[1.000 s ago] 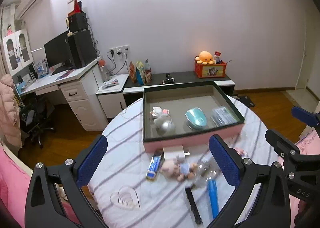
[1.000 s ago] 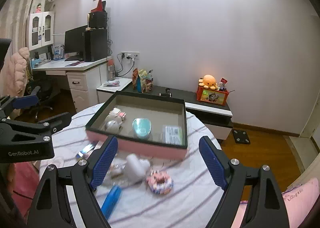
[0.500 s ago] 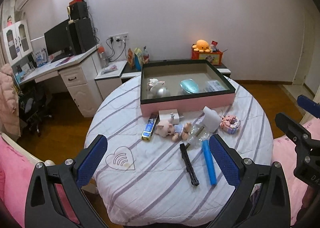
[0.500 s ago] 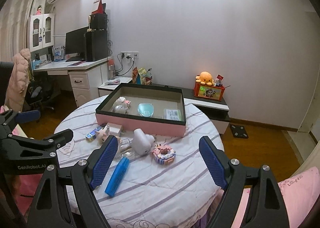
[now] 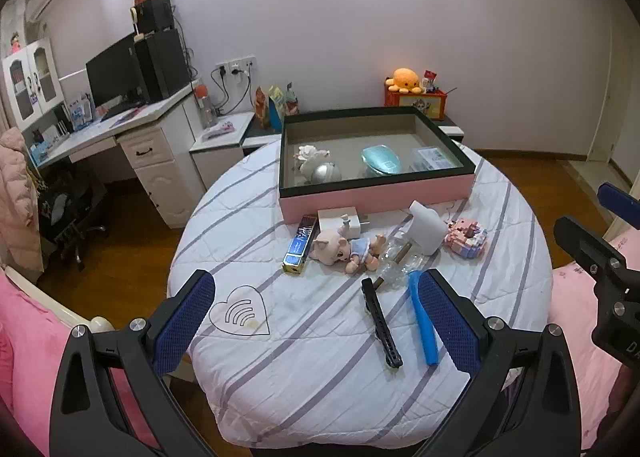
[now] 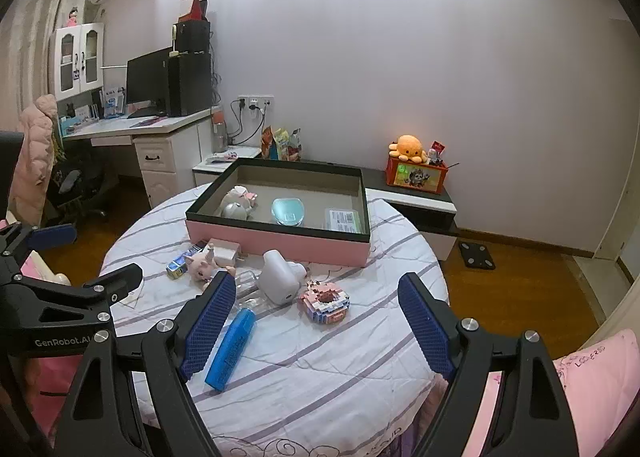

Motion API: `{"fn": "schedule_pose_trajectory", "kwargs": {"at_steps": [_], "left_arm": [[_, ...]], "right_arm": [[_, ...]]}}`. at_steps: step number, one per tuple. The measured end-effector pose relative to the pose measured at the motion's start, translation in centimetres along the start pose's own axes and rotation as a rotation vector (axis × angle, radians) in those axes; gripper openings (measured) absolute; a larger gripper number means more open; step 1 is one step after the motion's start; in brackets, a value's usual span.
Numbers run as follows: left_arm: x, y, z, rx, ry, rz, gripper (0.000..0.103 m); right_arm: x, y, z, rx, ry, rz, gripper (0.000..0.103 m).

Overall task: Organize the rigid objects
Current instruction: 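Withdraw both tools from the tray and hold above the table, then grasp the pink block donut with the right tool while the left tool grasps the blue-gold box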

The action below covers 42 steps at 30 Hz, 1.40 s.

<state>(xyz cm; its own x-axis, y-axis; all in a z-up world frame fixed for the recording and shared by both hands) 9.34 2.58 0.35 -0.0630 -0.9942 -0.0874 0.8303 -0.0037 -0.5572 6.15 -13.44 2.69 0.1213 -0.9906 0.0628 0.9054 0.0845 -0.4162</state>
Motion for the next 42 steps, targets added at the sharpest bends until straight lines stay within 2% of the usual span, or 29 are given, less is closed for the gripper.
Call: {"fn": "schedule_pose_trajectory", "kwargs": {"at_steps": [7,12,18,25,28,30,32,33,34,35,36,37,39,42], "left_arm": [[-0.8,2.7,0.1,-0.051,-0.019,0.016,0.103],[-1.9,6.0,0.0,-0.116,-0.026,0.054,0.103],[-3.8,11.6,-1.1,-0.234,-0.029,0.089,0.103],[-5.3,17.3,-3.0,-0.361,-0.035,0.095,0.103],[-5.5,18.7,-3.2,-0.380,-0.048,0.070,0.103],[-5.3,19.2,-2.9,-0.366,-0.048,0.052,0.103],[-5.0,19.4,-2.6,-0.348,-0.018,0.049,0.103],[-4.8,19.4,-2.6,-0.332,-0.001,0.036,0.100],[-4.6,19.3,-2.7,-0.316,0.002,0.001,0.085],[-4.7,19.3,-2.6,-0.312,-0.017,-0.040,0.075],[-4.7,19.1,-2.6,-0.304,-0.037,-0.078,0.057],[-4.4,18.9,-2.4,-0.297,-0.021,-0.081,0.042],[-3.5,18.8,-2.2,-0.293,-0.003,-0.106,0.027],[-2.6,18.6,-2.1,-0.289,0.041,-0.081,0.025]], "right_arm": [[0.6,2.5,-0.1,-0.046,0.004,-0.009,0.085],[1.4,5.8,-0.8,-0.119,0.014,-0.026,0.085],[2.4,10.6,-2.6,-0.240,0.026,-0.070,0.085],[2.8,16.1,-5.8,-0.411,0.028,-0.091,0.085],[2.8,17.6,-6.7,-0.449,0.058,-0.048,0.085],[2.7,18.5,-7.2,-0.468,0.047,-0.055,0.085],[2.8,18.9,-7.2,-0.451,0.057,-0.044,0.085],[3.0,19.0,-7.1,-0.447,0.065,-0.036,0.085],[3.2,19.2,-7.1,-0.440,0.071,-0.029,0.085],[3.2,19.3,-7.2,-0.437,0.075,-0.026,0.084],[3.2,19.3,-7.2,-0.433,0.078,-0.021,0.084],[3.1,19.3,-7.2,-0.429,0.074,-0.022,0.084],[3.1,19.4,-7.0,-0.421,0.073,-0.018,0.080],[2.8,19.3,-6.8,-0.410,0.069,-0.005,0.067]]}}
Point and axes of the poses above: each gripper's, at about its wrist camera, not at the fingertips, and y roughly the way its jaws point, x to its right, z to its top, the point moved 1 cm from there along y, roughly the way its jaws point, and after that the axes turned 8 degrees about x, right-handed, at the moved point
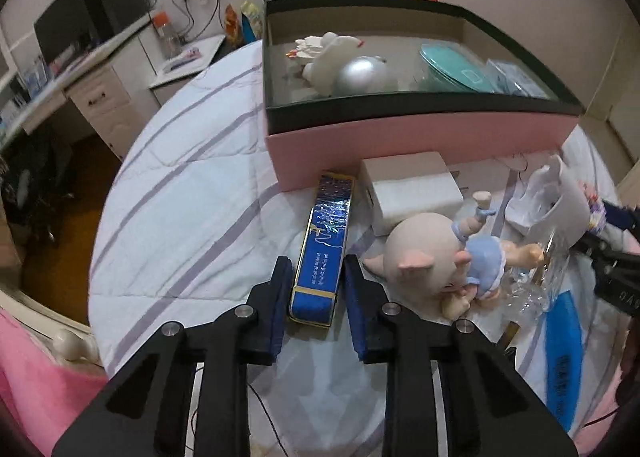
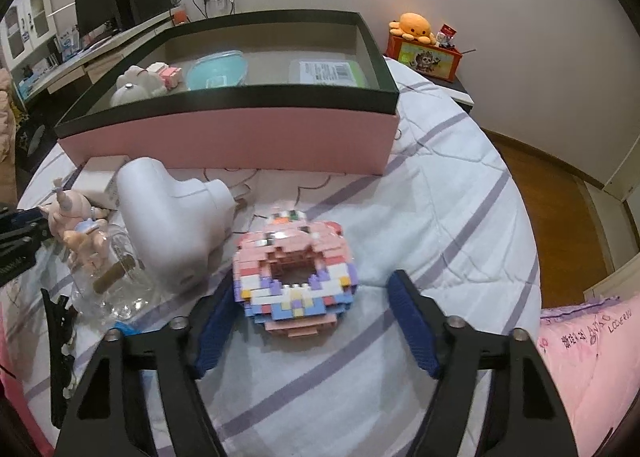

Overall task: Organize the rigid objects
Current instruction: 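Grasp the pink block donut with the right tool while the left tool grasps the blue-gold box, then carry the block donut and blue-gold box into the pink tray and release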

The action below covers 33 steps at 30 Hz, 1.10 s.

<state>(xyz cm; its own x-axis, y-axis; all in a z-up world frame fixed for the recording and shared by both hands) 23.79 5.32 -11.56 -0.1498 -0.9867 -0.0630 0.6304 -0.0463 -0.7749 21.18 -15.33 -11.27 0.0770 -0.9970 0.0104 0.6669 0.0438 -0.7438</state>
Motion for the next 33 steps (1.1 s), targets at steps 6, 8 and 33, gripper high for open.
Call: {"fn": "schedule_pose_trajectory", "kwargs": {"at_steps": [6,8,33], "left_arm": [[-0.7,-0.3,-0.1,-0.008,-0.041,-0.029,0.021],[-0.9,-0.1,0.1,-0.009,-0.036,-0.023,0.021],[-1.4,-3.2,0.1,0.016,-0.076,-0.024,0.020]], "right_arm": [[-0.4,-0.2,0.1,0.007,-0.008,0.008,0.054],[-0.2,-0.2,0.1,0.008,0.000,0.013,0.054],[0.7,-3.5,0.4,0.087,0.043,0.023,0.054]]}}
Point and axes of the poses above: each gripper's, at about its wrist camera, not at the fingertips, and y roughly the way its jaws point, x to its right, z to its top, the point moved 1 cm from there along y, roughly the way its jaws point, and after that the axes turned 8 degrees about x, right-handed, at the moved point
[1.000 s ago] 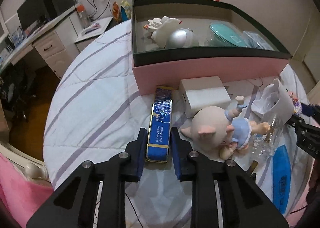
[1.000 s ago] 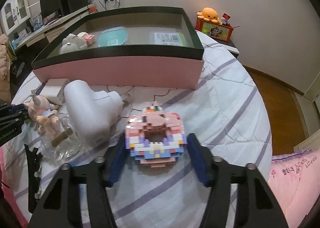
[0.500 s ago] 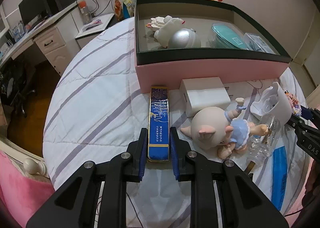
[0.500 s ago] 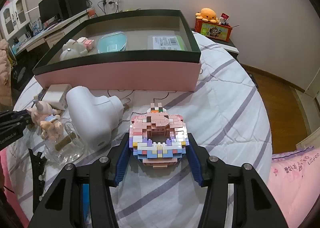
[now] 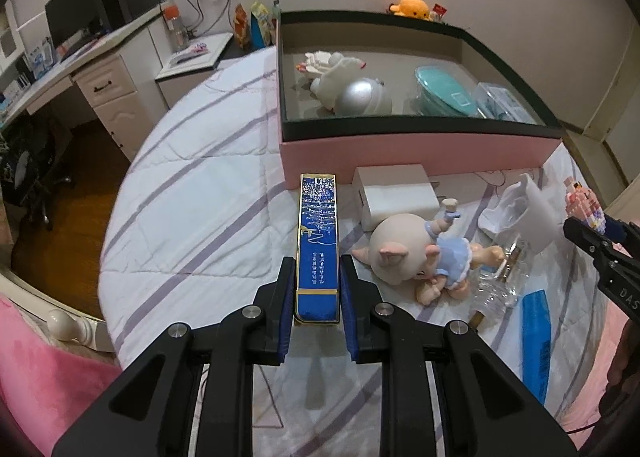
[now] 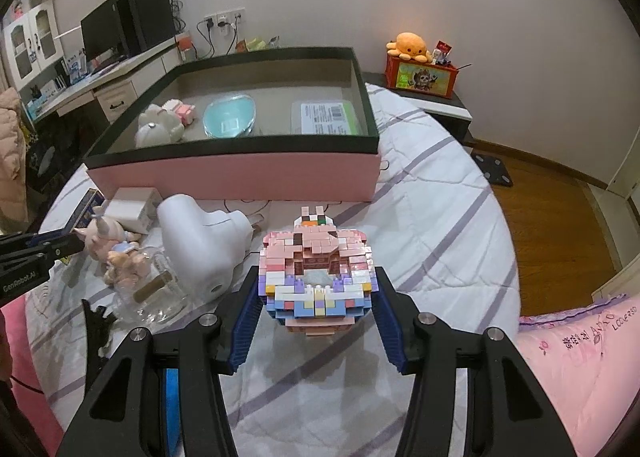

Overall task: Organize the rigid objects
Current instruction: 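Carry the block donut and blue-gold box into the pink tray and release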

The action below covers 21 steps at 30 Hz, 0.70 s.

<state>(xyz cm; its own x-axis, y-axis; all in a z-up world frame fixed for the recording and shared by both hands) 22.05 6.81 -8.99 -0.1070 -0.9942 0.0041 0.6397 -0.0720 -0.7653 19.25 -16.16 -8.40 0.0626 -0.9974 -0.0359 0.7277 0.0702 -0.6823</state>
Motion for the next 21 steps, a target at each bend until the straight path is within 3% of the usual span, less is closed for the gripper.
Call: {"fn": "schedule_pose_trajectory", "kwargs": {"at_steps": [11,21], "left_arm": [[-0.4,-6.8,-0.6,0.124,-0.037,0.029,0.020],[1.1,-14.7,-0.8,0.313,-0.025,0.079,0.020]], "right_arm": [[-0.3,-6.8,0.9,0.156,0.002,0.009,0.054],[-0.9,-14.4,0.7,0.321,-0.018,0.026,0.054]]}}
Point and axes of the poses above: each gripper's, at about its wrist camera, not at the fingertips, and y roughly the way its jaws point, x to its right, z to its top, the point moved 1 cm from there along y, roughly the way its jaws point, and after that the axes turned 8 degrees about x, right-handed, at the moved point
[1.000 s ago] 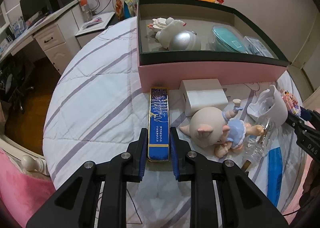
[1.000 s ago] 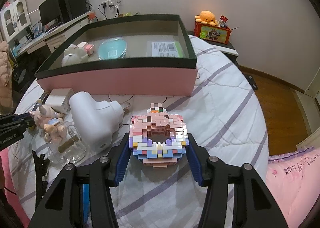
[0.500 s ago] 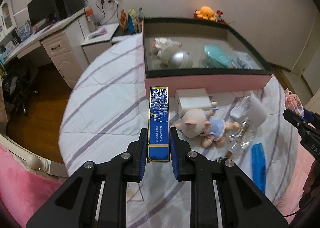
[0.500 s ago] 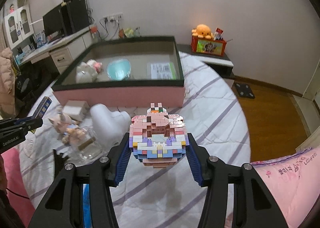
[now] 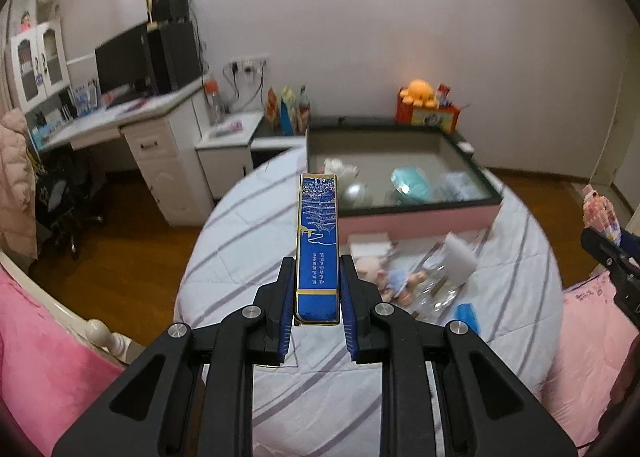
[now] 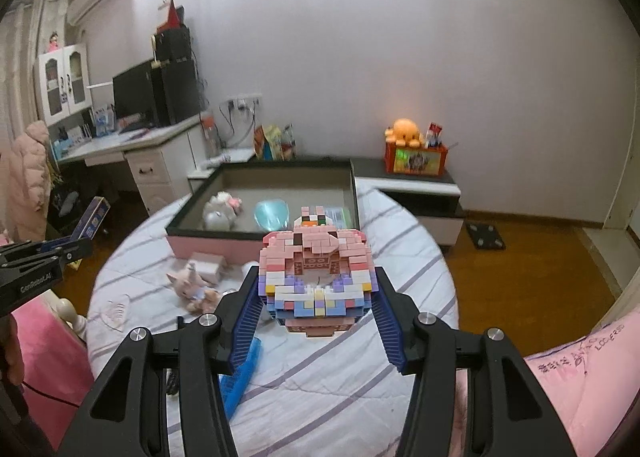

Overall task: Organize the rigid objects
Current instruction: 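Carry the block donut and blue-gold box into the pink tray and release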

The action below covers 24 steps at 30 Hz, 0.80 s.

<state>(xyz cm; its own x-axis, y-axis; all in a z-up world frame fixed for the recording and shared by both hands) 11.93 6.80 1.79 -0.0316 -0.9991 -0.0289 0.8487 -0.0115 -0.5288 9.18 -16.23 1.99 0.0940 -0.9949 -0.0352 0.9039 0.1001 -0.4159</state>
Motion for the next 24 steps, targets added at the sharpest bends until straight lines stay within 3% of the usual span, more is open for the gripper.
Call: {"fn": "schedule_pose_trajectory", "kwargs": {"at_steps": [12,24], "left_arm": [[2.5,-5.5,1.1,0.144,0.051,0.018,0.021],[3.2,-5.7,0.6,0.133,0.060,0.005,0.021]], "right_arm": [[-1.3,-4.5,1.0,0.118,-0.025,0.041,0.054],[-1.1,-5.3,0.6,0.133,-0.015,0.055,0.054]]}}
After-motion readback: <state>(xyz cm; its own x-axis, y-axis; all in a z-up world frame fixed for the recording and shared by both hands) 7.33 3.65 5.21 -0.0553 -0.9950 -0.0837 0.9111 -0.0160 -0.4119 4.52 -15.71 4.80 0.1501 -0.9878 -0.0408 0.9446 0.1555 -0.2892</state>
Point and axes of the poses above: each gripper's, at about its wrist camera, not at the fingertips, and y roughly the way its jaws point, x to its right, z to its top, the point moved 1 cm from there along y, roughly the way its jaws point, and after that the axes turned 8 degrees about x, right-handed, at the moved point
